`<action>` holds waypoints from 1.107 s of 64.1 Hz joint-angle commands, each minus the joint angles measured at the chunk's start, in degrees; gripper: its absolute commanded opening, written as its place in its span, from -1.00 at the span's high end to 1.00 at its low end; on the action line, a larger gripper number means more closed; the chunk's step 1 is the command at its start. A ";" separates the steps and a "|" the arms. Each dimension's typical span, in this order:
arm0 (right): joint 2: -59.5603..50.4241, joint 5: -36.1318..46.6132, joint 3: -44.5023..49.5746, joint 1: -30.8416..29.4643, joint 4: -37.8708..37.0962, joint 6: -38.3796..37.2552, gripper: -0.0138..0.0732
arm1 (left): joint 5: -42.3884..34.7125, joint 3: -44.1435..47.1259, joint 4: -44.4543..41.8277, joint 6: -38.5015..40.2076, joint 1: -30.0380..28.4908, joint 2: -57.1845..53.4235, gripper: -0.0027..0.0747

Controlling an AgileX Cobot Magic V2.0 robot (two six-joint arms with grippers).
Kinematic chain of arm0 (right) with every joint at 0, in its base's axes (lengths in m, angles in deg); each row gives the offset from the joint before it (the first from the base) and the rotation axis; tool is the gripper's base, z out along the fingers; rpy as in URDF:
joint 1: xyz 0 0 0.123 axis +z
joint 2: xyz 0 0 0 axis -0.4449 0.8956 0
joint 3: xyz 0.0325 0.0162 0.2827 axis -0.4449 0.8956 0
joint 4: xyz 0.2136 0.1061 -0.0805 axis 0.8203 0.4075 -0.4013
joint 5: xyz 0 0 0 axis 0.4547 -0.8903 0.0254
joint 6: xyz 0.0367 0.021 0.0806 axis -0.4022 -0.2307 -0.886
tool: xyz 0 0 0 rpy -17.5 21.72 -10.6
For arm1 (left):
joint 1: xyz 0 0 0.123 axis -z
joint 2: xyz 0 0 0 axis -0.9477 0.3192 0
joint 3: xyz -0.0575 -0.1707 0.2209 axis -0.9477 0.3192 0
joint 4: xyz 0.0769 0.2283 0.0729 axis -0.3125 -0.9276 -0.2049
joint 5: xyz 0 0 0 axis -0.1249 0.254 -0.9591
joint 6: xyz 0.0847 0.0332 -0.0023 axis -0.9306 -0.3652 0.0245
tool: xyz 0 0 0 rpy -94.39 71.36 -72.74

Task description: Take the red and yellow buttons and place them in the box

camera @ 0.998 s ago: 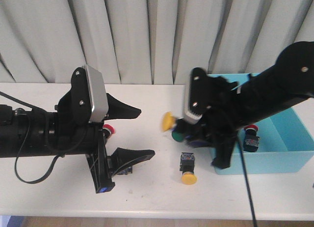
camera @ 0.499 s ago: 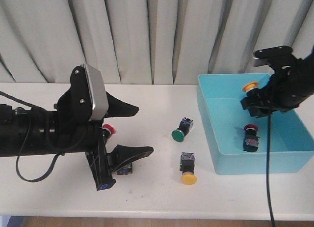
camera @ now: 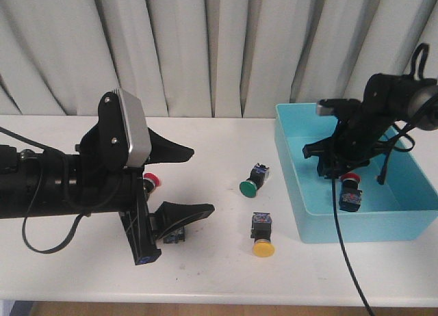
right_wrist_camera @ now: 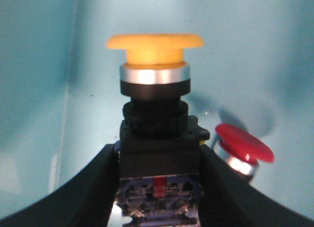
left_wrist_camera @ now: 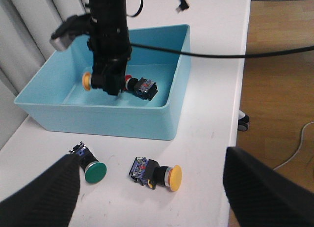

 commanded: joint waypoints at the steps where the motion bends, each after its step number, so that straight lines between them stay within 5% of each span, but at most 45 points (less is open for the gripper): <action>1: -1.01 1.94 -2.85 -0.34 -0.16 0.12 0.12 | 0.88 -1.52 3.08 0.48 0.23 -1.28 -0.56; 45: -1.04 1.87 -2.85 -0.47 -0.16 0.35 -0.30 | 0.88 -1.52 3.08 0.54 0.23 -1.28 -0.56; 71: -23.17 -3.99 3.12 -0.34 0.09 -0.57 -0.30 | 0.51 -1.52 3.08 0.49 0.23 -1.28 -0.56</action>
